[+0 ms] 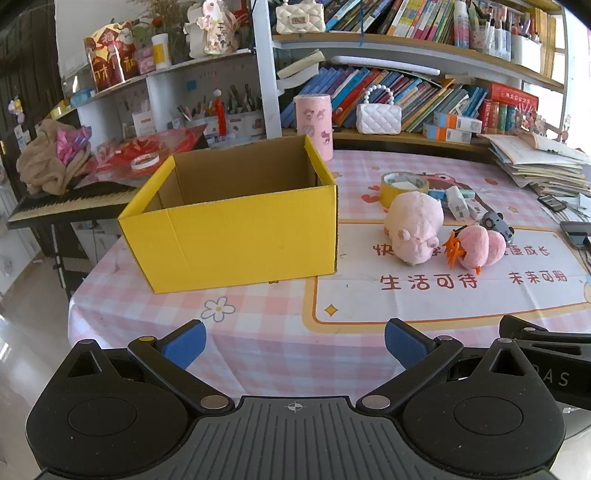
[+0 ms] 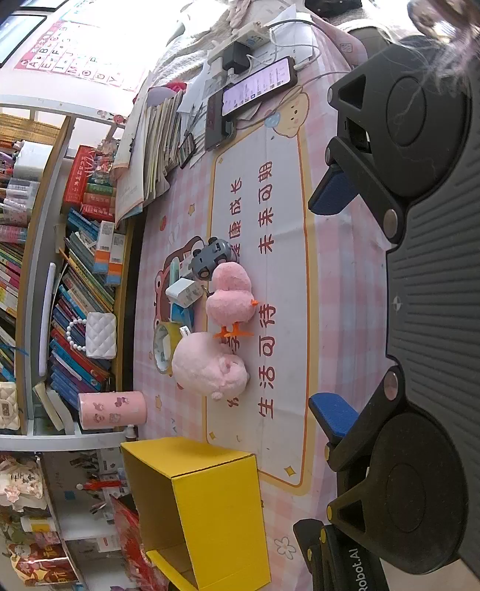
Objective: Organize objects
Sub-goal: 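Move both tools toward the pink plush toys on the mat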
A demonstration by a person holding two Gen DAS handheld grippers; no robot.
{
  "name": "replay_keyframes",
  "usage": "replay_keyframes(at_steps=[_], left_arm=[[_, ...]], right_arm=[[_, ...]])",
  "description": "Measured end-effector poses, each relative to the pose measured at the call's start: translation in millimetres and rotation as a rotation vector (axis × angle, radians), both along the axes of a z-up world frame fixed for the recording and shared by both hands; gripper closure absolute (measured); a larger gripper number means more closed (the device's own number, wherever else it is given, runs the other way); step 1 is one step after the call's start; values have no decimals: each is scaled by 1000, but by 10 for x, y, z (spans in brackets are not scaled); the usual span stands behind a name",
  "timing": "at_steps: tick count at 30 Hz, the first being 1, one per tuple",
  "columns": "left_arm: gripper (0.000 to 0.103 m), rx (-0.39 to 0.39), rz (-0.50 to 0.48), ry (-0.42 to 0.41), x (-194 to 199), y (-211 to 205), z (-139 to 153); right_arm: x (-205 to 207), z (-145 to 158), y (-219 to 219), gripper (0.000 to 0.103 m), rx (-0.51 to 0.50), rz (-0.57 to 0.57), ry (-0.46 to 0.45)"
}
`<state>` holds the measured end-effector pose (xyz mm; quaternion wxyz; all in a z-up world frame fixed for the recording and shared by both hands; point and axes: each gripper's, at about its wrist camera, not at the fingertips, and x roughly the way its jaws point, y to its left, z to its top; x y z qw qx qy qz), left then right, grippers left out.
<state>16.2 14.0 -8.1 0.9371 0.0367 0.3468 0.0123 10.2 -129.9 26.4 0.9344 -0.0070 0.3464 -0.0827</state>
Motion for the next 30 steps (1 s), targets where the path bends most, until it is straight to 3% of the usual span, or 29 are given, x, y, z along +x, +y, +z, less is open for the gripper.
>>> replay_keyframes(at_steps=[30], left_arm=[[0, -7, 9, 36, 227, -147, -95]], right_arm=[[250, -61, -180, 0, 8, 15, 45]])
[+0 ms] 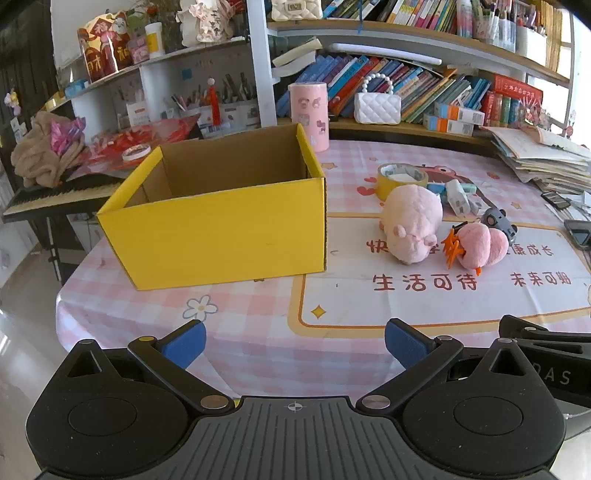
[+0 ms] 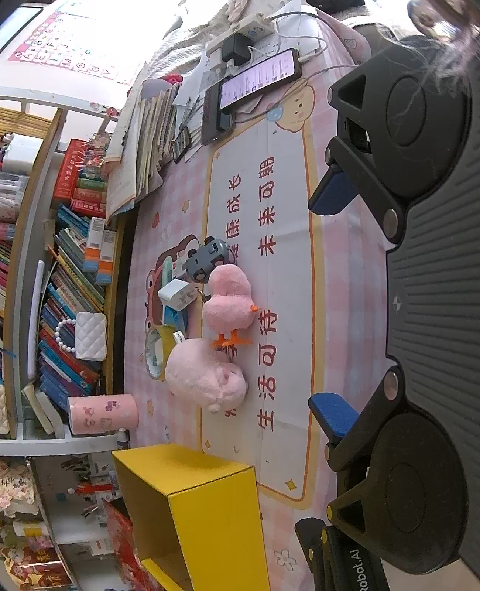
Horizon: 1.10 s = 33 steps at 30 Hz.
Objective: Organize objects
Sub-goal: 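Move both tools toward the pink plush toys on the mat, then grasp the pink antlered plush with the right tool while the left tool grasps the pink pig plush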
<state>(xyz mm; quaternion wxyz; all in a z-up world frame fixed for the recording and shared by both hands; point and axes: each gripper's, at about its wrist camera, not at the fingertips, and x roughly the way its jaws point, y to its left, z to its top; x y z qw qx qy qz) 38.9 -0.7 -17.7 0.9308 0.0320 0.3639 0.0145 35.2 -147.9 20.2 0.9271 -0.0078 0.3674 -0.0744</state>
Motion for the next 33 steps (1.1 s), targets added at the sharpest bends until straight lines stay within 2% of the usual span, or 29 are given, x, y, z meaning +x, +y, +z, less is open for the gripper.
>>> replay_keyframes(at_steps=[13, 20, 23, 26, 29, 33], left_arm=[[0, -22, 21, 45, 220, -171, -95], [0, -56, 35, 22, 388, -318, -104], [0, -62, 56, 13, 467, -386, -102], [0, -61, 83, 17, 535, -439, -104], [0, -53, 118, 24, 582, -461, -113], [0, -42, 174, 31, 616, -464, -112]], right_arm=[[270, -103, -260, 0, 31, 35, 29], [511, -109, -455, 5, 50, 84, 6], [639, -99, -535, 14, 48, 125, -22], [796, -112, -591, 20, 49, 179, -33], [946, -141, -608, 20, 48, 234, -39], [1139, -208, -538, 20, -38, 344, -44]])
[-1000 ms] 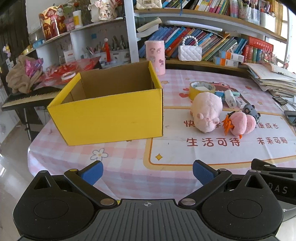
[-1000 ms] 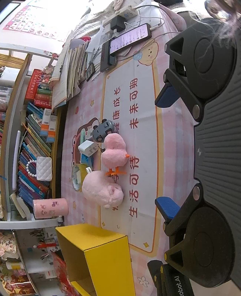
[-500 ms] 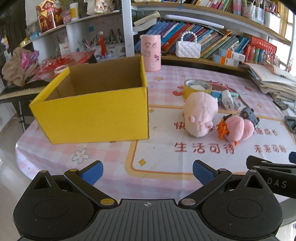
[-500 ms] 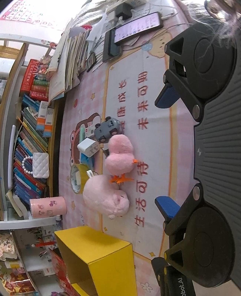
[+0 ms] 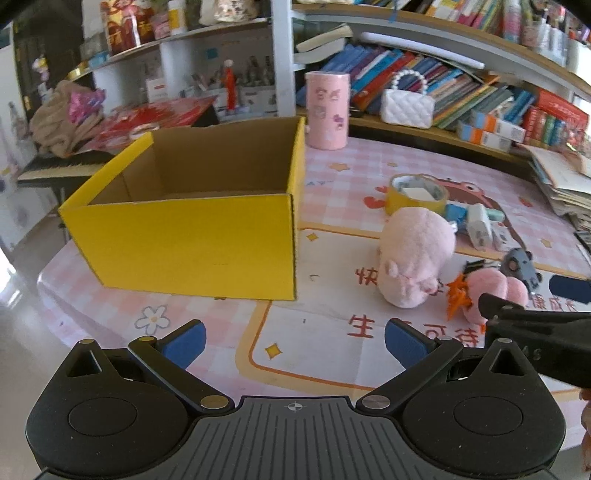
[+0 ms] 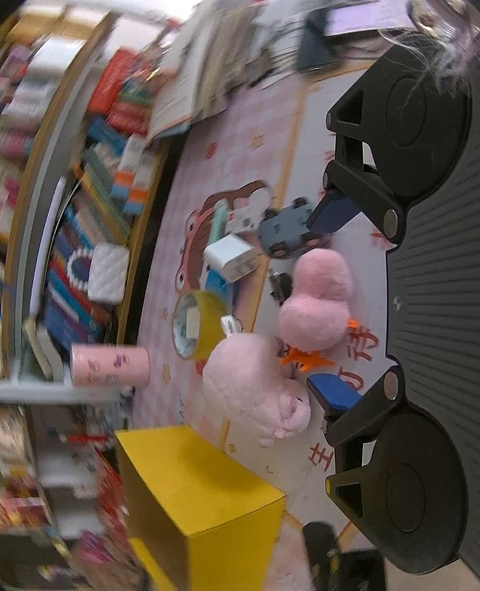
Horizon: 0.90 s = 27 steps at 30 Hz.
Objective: Organize objects
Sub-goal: 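Grasp the pink antlered plush with the right tool while the left tool grasps the pink pig plush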
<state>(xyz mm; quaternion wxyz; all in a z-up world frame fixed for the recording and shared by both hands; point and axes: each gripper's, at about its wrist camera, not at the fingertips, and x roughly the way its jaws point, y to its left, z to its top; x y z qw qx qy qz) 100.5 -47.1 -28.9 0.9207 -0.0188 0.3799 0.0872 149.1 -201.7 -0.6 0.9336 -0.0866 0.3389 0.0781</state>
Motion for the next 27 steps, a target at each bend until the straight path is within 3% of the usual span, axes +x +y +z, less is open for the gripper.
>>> replay_keyframes(at_steps=[3, 7, 12, 14, 19, 23, 27], left_arm=[[0, 9, 33, 8, 12, 2, 1], [0, 23, 73, 4, 16, 1, 20], [0, 2, 67, -27, 45, -49, 59], [0, -15, 39, -42, 82, -107, 82], [0, 1, -53, -96, 246, -386, 150], [2, -21, -102, -66, 496, -597, 79], [6, -29, -164, -23, 791, -776, -56]], right_arm=[[120, -84, 99, 21, -94, 134, -6], [212, -254, 205, 34, -230, 308, -17], [369, -431, 137, 51, -262, 342, 35], [383, -394, 73, 59, -229, 351, 37], [381, -19, -314, 59, 30, 229, 32], [403, 184, -680, 59, 167, 84, -38], [385, 312, -1023, 59, 263, -38, -52]])
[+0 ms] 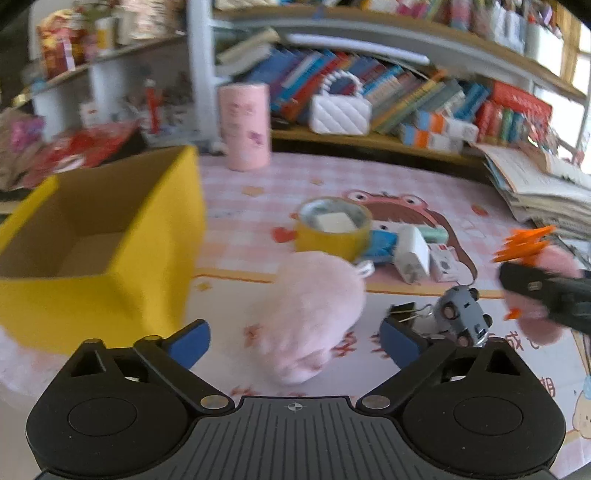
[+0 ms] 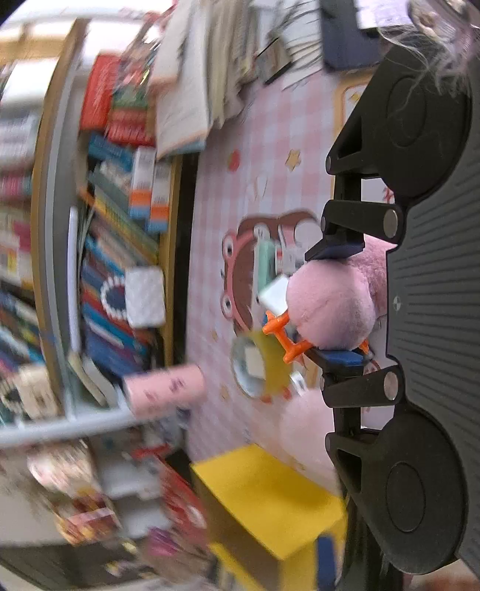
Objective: Organize objects
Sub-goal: 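Grasp the pink antlered plush with the right tool while the left tool grasps the pink pig plush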
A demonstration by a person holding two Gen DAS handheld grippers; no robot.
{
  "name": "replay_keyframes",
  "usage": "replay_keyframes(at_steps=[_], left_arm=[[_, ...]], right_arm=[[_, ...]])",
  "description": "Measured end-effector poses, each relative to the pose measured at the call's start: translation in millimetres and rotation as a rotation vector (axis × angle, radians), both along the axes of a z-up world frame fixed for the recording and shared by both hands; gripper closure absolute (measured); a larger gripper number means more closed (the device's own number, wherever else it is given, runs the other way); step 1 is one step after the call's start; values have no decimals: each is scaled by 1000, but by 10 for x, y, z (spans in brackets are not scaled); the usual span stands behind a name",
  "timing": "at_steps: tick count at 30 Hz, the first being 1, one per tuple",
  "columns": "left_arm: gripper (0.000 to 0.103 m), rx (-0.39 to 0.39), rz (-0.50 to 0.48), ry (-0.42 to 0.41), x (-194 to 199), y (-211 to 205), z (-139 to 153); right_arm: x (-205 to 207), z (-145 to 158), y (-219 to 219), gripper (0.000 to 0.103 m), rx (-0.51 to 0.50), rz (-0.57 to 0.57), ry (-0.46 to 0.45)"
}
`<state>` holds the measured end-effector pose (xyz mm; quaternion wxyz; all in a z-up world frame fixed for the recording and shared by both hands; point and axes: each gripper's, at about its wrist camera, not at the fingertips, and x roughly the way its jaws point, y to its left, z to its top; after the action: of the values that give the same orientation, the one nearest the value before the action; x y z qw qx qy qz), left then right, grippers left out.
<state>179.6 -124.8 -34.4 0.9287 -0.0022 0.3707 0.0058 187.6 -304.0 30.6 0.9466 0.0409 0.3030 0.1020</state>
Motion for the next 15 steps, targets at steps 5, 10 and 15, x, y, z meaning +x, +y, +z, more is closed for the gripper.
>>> replay_keyframes(at_steps=[5, 10, 15], left_arm=[[11, 82, -67, 40, 389, -241, -243], [31, 141, -67, 60, 546, -267, -434], [40, 95, -47, 24, 410, -149, -264]], right_arm=[[-19, 58, -171, 59, 81, -33, 38], [-147, 55, -113, 59, 94, 6, 50], [-289, 9, -4, 59, 70, 27, 69]])
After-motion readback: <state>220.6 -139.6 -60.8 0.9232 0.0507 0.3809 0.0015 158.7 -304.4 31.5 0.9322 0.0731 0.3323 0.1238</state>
